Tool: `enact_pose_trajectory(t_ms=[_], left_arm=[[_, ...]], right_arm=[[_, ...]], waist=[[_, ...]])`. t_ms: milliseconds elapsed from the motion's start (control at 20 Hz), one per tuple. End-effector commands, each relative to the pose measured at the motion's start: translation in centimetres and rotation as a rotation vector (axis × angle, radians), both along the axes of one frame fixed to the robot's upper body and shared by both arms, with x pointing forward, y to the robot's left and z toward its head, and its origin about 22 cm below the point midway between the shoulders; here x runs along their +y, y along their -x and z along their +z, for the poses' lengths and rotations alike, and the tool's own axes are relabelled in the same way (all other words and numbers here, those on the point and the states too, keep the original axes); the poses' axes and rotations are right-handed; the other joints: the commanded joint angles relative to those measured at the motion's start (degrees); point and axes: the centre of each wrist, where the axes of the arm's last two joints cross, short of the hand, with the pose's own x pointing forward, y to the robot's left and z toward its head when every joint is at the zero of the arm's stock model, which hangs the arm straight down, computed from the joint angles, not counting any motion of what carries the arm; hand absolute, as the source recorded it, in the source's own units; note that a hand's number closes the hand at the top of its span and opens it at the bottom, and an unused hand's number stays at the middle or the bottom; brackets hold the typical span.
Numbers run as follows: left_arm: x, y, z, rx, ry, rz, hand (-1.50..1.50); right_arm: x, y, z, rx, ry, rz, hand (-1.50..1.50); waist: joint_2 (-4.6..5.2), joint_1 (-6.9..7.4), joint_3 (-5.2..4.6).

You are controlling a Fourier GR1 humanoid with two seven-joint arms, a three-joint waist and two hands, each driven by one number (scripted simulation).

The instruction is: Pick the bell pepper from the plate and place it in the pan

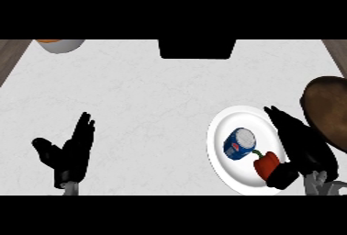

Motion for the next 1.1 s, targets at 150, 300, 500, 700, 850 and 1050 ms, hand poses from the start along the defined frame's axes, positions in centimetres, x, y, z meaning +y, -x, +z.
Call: enact_pose_trajectory(t_ms=[150, 300, 500, 700, 850, 1050], left_arm=[[-1.1, 1.0, -1.7, 0.064, 0.014, -0.009, 0.00], [0.4, 0.8, -1.0, 0.077, 0.017, 0.006, 0.00], [0.2, 0.4, -0.8, 0.064, 0.025, -0.002, 0.00], [0.6, 1.1, -1.5, 0.058, 0.017, 0.022, 0.00], [0.3, 0.4, 0.2, 0.073, 0.010, 0.017, 0.00], [-0.3, 1.5, -1.1, 0.072, 0.023, 0.003, 0.00]], right_arm=[[-0.5, -1.2, -1.4, 0.223, 0.025, 0.034, -1.50], [0.4, -1.4, -0.6, 0.222, -0.021, 0.039, -1.50], [-2.0, -0.3, -1.4, 0.173, 0.012, 0.037, -1.50], [-1.9, -0.1, -2.6, 0.154, -0.030, 0.060, -1.50], [-1.9, -0.2, -3.1, 0.108, -0.018, 0.038, -1.50], [-3.1, -0.5, -5.7, 0.105, 0.027, 0.043, -1.50]], waist=[[0.17, -0.83, -0.30], [0.14, -0.85, -0.30], [0.12, -1.01, -0.29], [0.13, -0.91, -0.29], [0.11, -0.93, -0.28], [0.14, -0.79, -0.28]])
